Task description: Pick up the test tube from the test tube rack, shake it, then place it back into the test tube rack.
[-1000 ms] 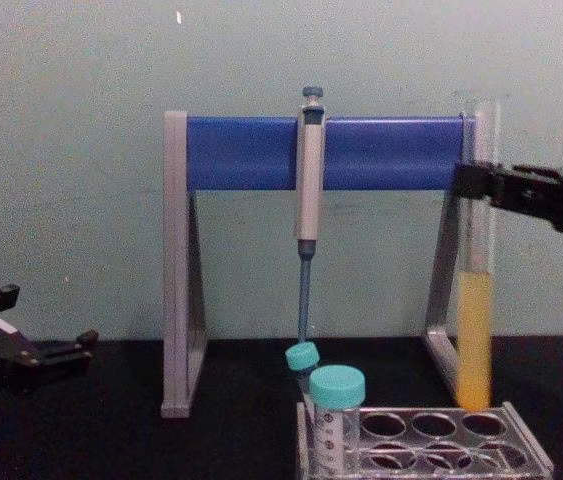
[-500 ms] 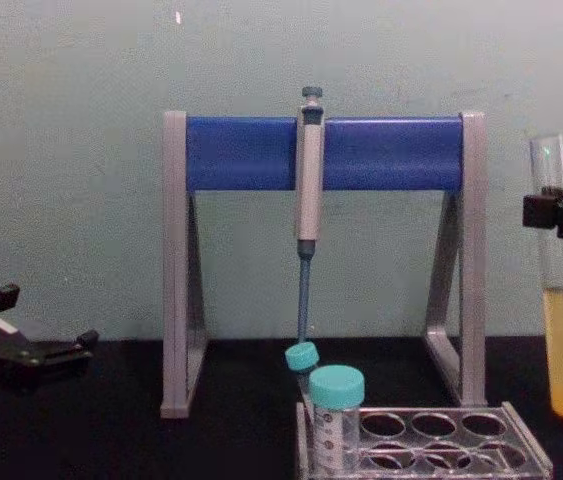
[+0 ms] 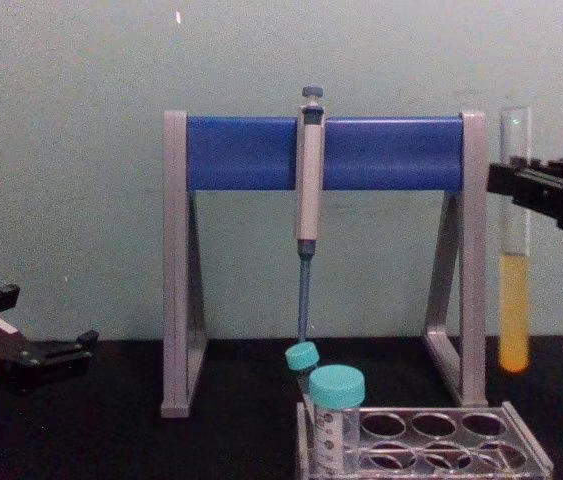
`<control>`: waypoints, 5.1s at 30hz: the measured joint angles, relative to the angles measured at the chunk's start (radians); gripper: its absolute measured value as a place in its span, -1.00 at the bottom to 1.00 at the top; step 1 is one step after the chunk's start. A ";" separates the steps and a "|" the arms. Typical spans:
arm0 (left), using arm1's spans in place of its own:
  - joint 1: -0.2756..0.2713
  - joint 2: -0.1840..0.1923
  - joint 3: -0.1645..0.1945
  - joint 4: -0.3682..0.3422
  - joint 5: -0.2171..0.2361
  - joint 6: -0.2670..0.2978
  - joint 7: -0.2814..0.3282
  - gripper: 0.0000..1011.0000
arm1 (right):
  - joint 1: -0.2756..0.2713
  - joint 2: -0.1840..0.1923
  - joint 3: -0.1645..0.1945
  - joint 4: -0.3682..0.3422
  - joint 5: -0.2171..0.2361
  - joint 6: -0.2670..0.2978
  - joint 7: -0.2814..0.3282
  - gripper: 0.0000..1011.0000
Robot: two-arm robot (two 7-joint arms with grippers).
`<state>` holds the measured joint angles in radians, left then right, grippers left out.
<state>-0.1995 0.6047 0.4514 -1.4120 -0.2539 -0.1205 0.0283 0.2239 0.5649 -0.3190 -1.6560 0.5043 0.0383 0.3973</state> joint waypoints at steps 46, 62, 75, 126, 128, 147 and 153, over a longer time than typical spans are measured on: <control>0.000 0.000 0.000 0.000 0.000 0.000 0.000 0.98 | 0.050 -0.037 -0.074 0.088 0.042 -0.073 0.147 -0.54; 0.000 0.000 0.000 0.000 0.000 0.000 0.000 0.98 | 0.081 -0.073 -0.097 0.174 0.027 -0.093 0.169 -0.54; 0.000 0.000 0.000 0.000 0.000 0.000 0.000 0.98 | 0.093 -0.085 -0.113 0.221 0.019 -0.093 0.188 -0.54; 0.000 0.000 0.000 0.000 0.000 0.000 0.000 0.98 | 0.123 -0.100 -0.154 0.303 0.003 -0.050 0.213 -0.54; 0.000 0.000 0.000 0.000 0.000 0.000 0.000 0.98 | 0.124 -0.100 -0.155 0.303 0.002 -0.049 0.213 -0.54; 0.000 0.000 0.000 0.000 0.000 0.000 0.000 0.98 | 0.124 -0.098 -0.157 0.302 -0.007 -0.045 0.201 -0.54; 0.000 0.000 0.000 0.000 0.000 0.000 0.000 0.98 | 0.124 -0.098 -0.156 0.301 -0.006 -0.045 0.201 -0.54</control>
<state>-0.1995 0.6047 0.4514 -1.4120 -0.2539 -0.1205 0.0283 0.3474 0.4668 -0.4752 -1.3548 0.4982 -0.0069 0.5987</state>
